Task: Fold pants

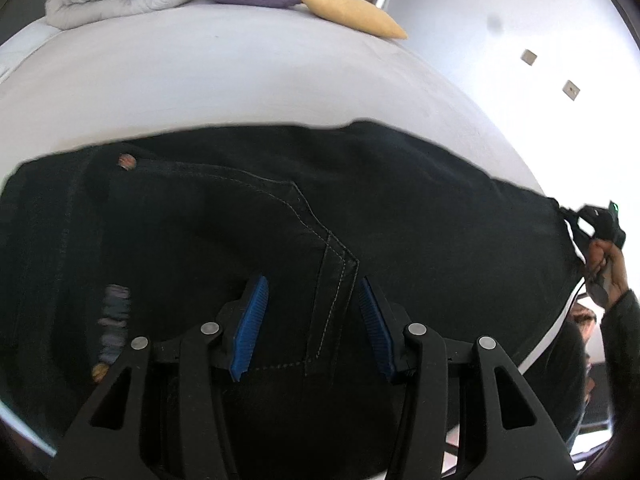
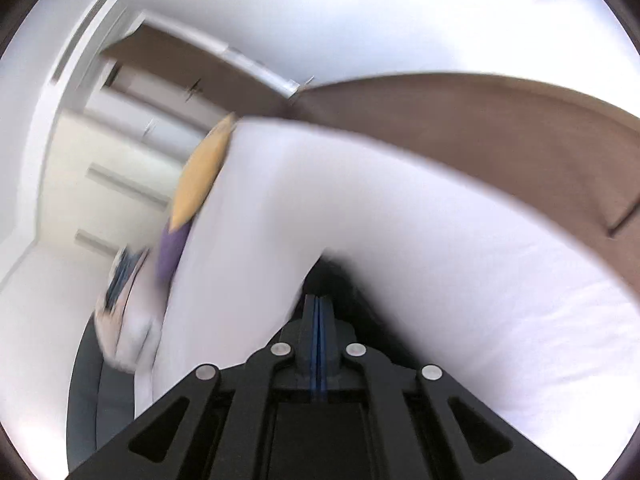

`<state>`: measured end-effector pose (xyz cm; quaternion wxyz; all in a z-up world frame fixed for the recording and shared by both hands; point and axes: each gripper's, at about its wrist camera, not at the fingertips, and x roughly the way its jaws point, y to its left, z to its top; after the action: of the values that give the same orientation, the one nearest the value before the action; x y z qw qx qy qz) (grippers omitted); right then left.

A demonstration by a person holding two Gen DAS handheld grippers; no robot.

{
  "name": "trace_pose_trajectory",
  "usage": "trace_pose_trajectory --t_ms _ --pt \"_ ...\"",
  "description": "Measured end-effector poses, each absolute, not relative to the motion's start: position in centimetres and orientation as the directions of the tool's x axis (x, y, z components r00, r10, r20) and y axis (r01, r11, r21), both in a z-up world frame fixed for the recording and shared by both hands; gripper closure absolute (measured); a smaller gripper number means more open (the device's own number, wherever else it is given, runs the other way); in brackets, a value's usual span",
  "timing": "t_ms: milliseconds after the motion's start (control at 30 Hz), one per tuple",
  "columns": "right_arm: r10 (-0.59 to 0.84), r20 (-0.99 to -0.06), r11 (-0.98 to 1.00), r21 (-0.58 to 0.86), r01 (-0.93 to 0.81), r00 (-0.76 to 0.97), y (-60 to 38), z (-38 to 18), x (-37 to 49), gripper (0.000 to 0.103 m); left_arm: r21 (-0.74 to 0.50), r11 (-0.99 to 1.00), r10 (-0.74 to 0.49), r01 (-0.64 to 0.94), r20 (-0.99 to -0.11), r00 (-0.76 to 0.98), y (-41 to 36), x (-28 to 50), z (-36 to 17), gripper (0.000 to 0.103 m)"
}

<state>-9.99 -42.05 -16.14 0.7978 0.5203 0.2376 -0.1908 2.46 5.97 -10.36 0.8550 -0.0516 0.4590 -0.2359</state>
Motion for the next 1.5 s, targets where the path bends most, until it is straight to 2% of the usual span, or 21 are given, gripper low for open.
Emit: trace_pose_trajectory --t_ms 33,67,167,233,333,400,433,467,533,667,767,900,1033,1067,1100,1133,1167,1233,1333,1400,1500 --pt "-0.075 -0.582 0.392 0.729 0.561 0.81 -41.4 -15.5 -10.8 0.098 -0.315 0.875 -0.468 0.367 -0.745 0.475 5.9 2.4 -9.6 0.056" --pt "-0.065 -0.578 0.408 0.729 0.55 0.814 -40.5 -15.1 -11.1 0.098 -0.324 0.863 -0.489 0.388 -0.729 0.479 5.4 2.6 -8.7 0.056" --pt "0.082 -0.512 0.441 0.788 0.429 0.855 -35.9 -14.6 -10.6 0.097 -0.319 0.831 -0.529 0.455 -0.705 0.472 2.5 4.2 -7.2 0.056" --pt "0.237 -0.494 0.487 0.806 0.337 0.837 -31.3 -15.0 -8.6 0.093 -0.313 0.801 -0.558 0.511 -0.699 0.448 -0.9 6.2 -7.1 0.056" --pt "0.431 -0.503 0.524 0.816 0.246 0.749 -25.0 -16.8 -4.3 0.092 -0.321 0.798 -0.551 0.51 -0.732 0.401 -3.0 9.1 -9.4 0.056" --pt "0.471 -0.545 0.534 0.802 0.268 0.694 -22.8 -18.5 -2.9 0.092 -0.325 0.823 -0.52 0.467 -0.761 0.387 -1.4 10.3 -11.3 0.057" --pt "0.484 -0.553 0.521 0.805 0.284 0.678 -22.5 -19.6 -2.6 0.096 -0.348 0.822 -0.532 0.45 -0.753 0.388 0.1 10.6 -11.8 0.06" --pt "0.485 -0.546 0.506 0.812 0.29 0.683 -22.7 -20.1 -2.7 0.103 -0.396 0.811 -0.562 0.431 -0.731 0.388 2.4 10.9 -12.1 0.061" --pt "0.483 -0.515 0.463 0.837 0.293 0.709 -23.8 -20.7 -3.1 0.103 -0.459 0.789 -0.605 0.408 -0.695 0.388 5.8 11.5 -12.3 0.069" --pt "0.401 -0.505 0.437 0.839 0.325 0.765 -27.1 -20.4 -5.2 0.103 -0.551 0.736 -0.676 0.393 -0.62 0.398 12.6 12.3 -12.6 0.071" --pt "0.312 -0.487 0.394 0.848 0.356 0.816 -30.8 -20.2 -6.2 0.103 -0.53 0.755 -0.655 0.386 -0.623 0.427 16.2 12.1 -12.8 0.071" --pt "0.163 -0.481 0.356 0.843 0.403 0.861 -35.3 -19.5 -9.4 0.103 -0.585 0.722 -0.691 0.37 -0.577 0.435 19.3 11.7 -13.5 0.071" --pt "0.013 -0.484 0.284 0.841 0.461 0.875 -39.6 -18.3 -14.3 0.103 -0.547 0.765 -0.64 0.339 -0.593 0.488 21.6 9.5 -14.2 0.071" --pt "-0.024 -0.494 0.287 0.829 0.479 0.869 -40.1 -17.5 -15.5 0.101 -0.543 0.775 -0.626 0.322 -0.593 0.506 22.2 9.0 -13.9 0.071" --pt "-0.075 -0.513 0.3 0.806 0.51 0.855 -40.7 -16.5 -16.9 0.095 -0.53 0.789 -0.607 0.309 -0.6 0.521 22.7 8.7 -13.5 0.071" --pt "-0.135 -0.523 0.306 0.786 0.538 0.841 -41.1 -15.5 -18.5 0.065 -0.506 0.81 -0.58 0.297 -0.61 0.54 23.2 7.9 -12.8 0.071" --pt "-0.191 -0.515 0.291 0.783 0.549 0.836 -41.5 -14.7 -20.3 0.031 -0.481 0.827 -0.555 0.292 -0.617 0.557 23.1 7.3 -12.2 0.07" --pt "-0.271 -0.468 0.25 0.81 0.531 0.841 -42.0 -13.4 -23.7 0.024 -0.449 0.844 -0.53 0.294 -0.615 0.583 22.5 6.1 -10.8 0.052" --pt "-0.252 -0.449 0.291 0.809 0.51 0.857 -40.4 -12.1 -24.4 0.024 -0.46 0.825 -0.558 0.329 -0.569 0.605 19.5 4.5 -8.8 0.042" --pt "-0.212 -0.469 0.322 0.795 0.514 0.858 -38.9 -12.1 -24.4 0.025 -0.476 0.799 -0.596 0.367 -0.547 0.588 16.5 3.7 -8.1 0.038" --pt "-0.145 -0.498 0.291 0.805 0.517 0.855 -36.9 -13.6 -23.8 0.026 -0.496 0.766 -0.641 0.409 -0.535 0.551 10.6 2.7 -7.9 0.038"
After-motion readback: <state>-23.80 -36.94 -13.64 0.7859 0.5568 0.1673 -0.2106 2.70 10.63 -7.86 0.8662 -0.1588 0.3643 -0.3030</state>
